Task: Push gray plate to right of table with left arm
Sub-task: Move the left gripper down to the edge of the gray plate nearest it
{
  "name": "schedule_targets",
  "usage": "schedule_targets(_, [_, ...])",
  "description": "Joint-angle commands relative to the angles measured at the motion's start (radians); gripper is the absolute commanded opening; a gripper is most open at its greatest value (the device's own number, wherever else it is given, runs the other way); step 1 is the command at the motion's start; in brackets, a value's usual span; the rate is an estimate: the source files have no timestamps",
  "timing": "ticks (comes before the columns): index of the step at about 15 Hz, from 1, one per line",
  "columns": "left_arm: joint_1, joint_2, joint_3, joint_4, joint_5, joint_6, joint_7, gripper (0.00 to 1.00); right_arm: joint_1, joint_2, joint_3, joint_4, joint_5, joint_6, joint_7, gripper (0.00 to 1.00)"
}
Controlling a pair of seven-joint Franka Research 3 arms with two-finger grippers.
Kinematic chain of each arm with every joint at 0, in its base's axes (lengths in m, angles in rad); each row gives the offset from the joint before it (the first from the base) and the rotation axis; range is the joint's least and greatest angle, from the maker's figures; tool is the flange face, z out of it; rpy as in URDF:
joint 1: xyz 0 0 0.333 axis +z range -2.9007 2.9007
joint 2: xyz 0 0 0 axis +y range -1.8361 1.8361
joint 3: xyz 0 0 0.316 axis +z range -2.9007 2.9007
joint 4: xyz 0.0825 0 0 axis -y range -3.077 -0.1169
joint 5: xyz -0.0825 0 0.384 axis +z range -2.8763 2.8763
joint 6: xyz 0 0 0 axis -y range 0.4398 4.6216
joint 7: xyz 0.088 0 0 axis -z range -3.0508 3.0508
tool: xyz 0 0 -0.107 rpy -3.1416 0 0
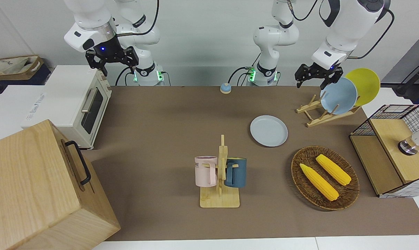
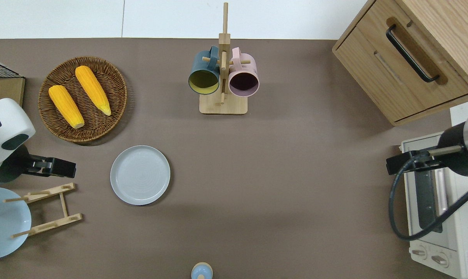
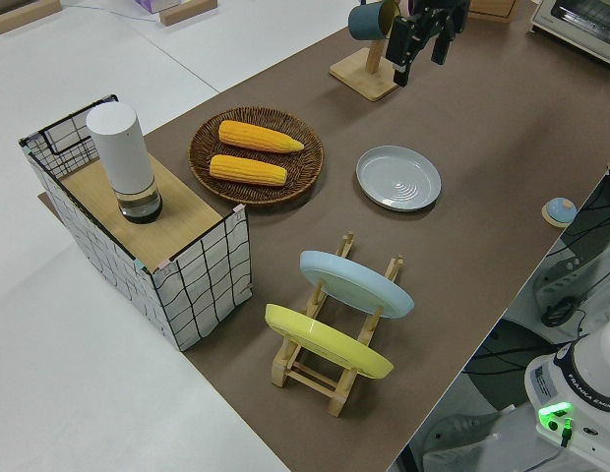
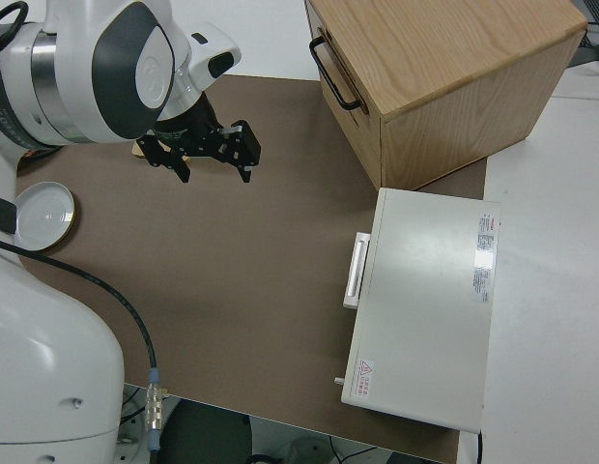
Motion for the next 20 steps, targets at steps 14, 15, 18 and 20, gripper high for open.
schedule_targets(14, [0.000, -0.113, 0.003, -0.362, -0.002, 0.330, -0.014, 1.00, -0.019, -0.002, 0.016, 0.009, 0.004, -0.016, 0.013, 0.983])
schedule_targets(15, [0.000, -0.113, 0.003, -0.381, -0.002, 0.352, -0.014, 0.99, -0.020, -0.002, 0.016, 0.009, 0.004, -0.016, 0.012, 0.983])
schedule_targets(18, [0.005, -0.113, 0.003, -0.436, -0.005, 0.428, -0.016, 1.00, -0.020, -0.002, 0.016, 0.009, 0.004, -0.016, 0.012, 0.983])
schedule_targets(20, [0.005, -0.113, 0.006, -0.462, -0.011, 0.462, -0.016, 1.00, -0.020, -0.002, 0.016, 0.009, 0.004, -0.016, 0.013, 0.983])
